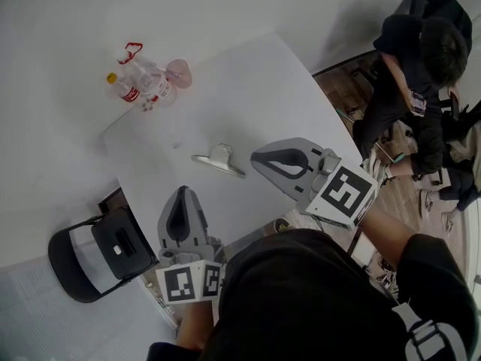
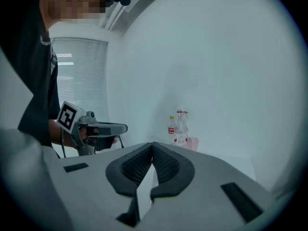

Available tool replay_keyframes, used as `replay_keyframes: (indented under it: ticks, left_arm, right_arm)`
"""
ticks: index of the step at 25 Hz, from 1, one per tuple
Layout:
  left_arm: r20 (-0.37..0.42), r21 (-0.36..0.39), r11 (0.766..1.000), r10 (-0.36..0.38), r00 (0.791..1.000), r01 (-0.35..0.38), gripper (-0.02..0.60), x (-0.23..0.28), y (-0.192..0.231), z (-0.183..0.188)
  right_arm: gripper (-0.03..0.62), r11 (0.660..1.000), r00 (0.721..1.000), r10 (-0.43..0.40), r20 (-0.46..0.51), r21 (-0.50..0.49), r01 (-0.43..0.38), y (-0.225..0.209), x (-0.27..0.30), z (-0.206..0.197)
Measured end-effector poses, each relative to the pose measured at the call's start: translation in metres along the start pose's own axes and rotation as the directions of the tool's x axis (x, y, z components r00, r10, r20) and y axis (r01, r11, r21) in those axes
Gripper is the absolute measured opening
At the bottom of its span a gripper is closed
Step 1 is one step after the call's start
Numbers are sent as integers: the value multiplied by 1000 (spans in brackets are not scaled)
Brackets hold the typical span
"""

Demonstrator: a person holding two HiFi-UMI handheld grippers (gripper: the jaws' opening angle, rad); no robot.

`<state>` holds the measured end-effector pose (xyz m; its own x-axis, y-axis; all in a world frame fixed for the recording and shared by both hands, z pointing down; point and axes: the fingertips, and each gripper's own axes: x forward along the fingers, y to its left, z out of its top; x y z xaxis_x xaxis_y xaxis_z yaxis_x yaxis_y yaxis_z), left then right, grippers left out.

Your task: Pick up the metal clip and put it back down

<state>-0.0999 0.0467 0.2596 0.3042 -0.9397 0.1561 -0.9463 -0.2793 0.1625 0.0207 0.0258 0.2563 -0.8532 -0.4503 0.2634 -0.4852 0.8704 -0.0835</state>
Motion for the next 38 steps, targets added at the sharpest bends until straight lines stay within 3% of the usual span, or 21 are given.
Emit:
replay_keyframes:
  ticks: [5, 21, 38]
  left_arm:
    - [-20, -31, 999, -34, 999, 33, 12, 15, 14, -2]
    - [-73, -78, 994, -87, 994, 81, 12, 48, 64, -18]
    - [-67, -109, 988, -119, 991, 111, 12, 68, 103, -27]
  right_arm:
    - [17, 997, 997, 73, -34, 28, -72, 3, 12, 6]
    - [20, 998, 989, 15, -147, 62, -6, -20, 46, 0]
    - [49, 995, 960, 42, -277, 99, -15, -20, 87, -26]
